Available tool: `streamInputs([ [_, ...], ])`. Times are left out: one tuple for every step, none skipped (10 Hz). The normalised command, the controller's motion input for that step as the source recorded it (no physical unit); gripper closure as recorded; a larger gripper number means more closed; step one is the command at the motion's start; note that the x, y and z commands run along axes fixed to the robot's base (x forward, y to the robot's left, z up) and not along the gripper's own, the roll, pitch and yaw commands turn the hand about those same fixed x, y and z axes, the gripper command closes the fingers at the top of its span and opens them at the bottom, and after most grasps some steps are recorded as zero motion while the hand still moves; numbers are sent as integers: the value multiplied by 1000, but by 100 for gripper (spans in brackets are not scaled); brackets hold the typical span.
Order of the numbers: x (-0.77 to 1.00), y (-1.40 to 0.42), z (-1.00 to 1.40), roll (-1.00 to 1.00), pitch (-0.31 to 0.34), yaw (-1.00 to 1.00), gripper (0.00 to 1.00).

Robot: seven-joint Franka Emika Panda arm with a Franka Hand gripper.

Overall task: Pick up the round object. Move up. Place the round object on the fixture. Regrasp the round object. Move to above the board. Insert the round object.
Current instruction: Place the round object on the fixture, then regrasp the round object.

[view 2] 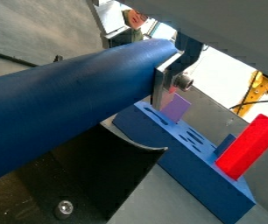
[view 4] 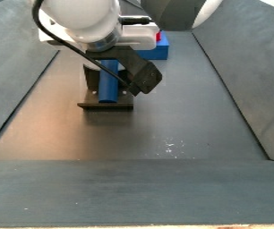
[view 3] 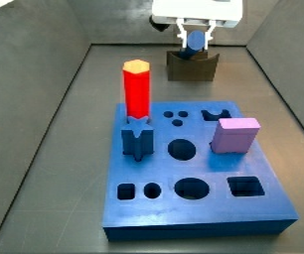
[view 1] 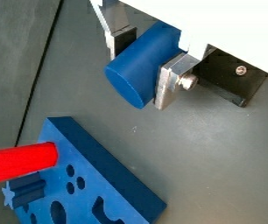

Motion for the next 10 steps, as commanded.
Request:
streamInputs([
  [47,94,-227,-39,-104,-24,100],
  [47,93,-227,-39,-104,-13,100],
  [47,92,-227,-39,-103,-5,100],
  [47,92,-227,-39,-103,-3,100],
  [0,0,0,0,0,0,0],
  [0,0,1000,13,-13,-57,0],
  [-6,4,1000,18,-12,-47,0],
  [-19,8,1000,27,-6,-30,0],
  [-25,9,1000,35,-4,-12,0],
  [-31,11,1000,38,7,2,0],
])
